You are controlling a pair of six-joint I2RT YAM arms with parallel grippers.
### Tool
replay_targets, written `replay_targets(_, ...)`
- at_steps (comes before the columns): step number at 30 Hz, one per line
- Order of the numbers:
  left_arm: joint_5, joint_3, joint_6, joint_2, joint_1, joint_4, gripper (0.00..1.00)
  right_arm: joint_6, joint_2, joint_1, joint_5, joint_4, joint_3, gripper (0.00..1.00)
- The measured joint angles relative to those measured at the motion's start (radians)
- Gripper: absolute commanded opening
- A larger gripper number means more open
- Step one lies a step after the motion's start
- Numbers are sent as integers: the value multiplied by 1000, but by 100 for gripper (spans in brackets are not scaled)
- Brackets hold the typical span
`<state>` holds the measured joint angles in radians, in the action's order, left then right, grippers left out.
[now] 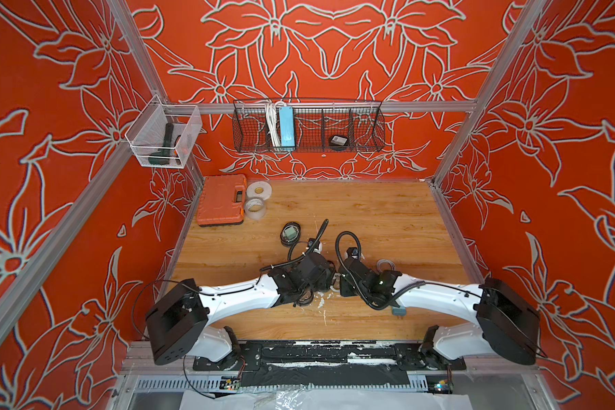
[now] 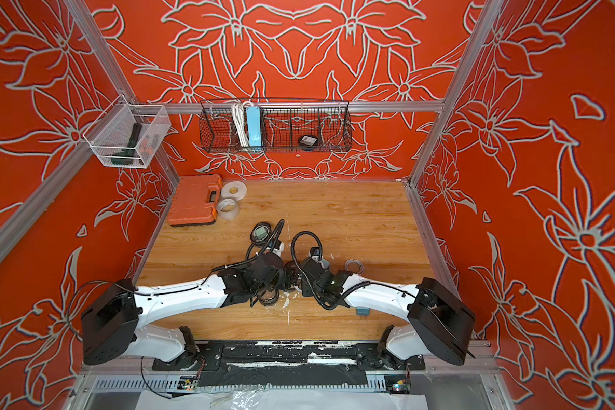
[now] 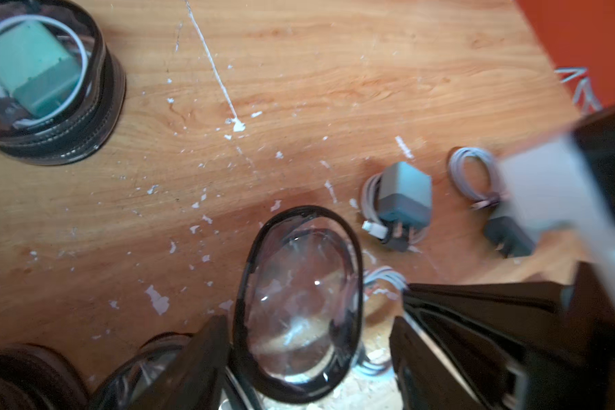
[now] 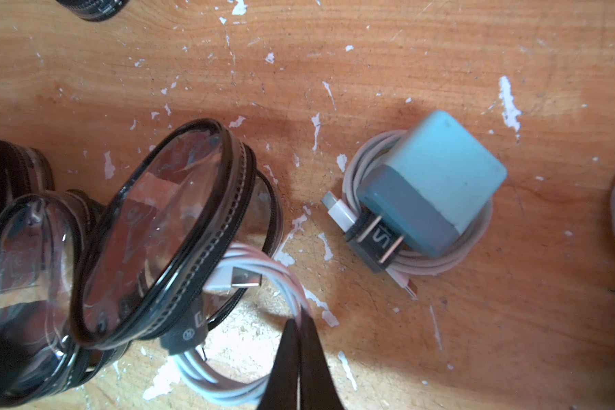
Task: Pack away charging kits
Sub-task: Place the charging cable in the storage bag.
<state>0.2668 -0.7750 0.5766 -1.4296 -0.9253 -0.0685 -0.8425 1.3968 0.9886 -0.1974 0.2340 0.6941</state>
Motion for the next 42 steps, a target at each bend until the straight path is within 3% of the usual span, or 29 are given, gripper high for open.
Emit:
replay_targets(4, -27, -30, -28, -56, 2, 0, 77, 3, 20, -2, 0, -5, 18, 0)
replay_targets(10, -35, -73, -46, -133, 14, -1, 58, 14, 31, -7, -1, -11, 40, 0)
replay_targets(14, -21, -106, -55, -190, 29, -11, 53, 18, 33, -13, 0, -11, 43, 0)
replay_targets(16, -14, -125, -54, -211, 32, -18, 44, 19, 37, -23, 0, -11, 43, 0)
replay_targets(17, -13, -134, -58, -219, 34, -21, 33, 20, 39, -27, 0, -11, 43, 0)
replay_targets(19, -9, -148, -53, -229, 36, -25, 22, 22, 40, -32, 1, -13, 43, 0)
replay_targets(22, -7, -167, -58, -237, 37, -30, 18, 23, 42, -36, 8, -20, 43, 0)
replay_targets(27, -24, -182, -57, -240, 38, -35, 0, 25, 58, -44, 21, -37, 43, 0)
replay_targets(42, -140, -124, -18, -206, 53, 11, 0, 24, 106, -72, 51, -40, 79, 0)
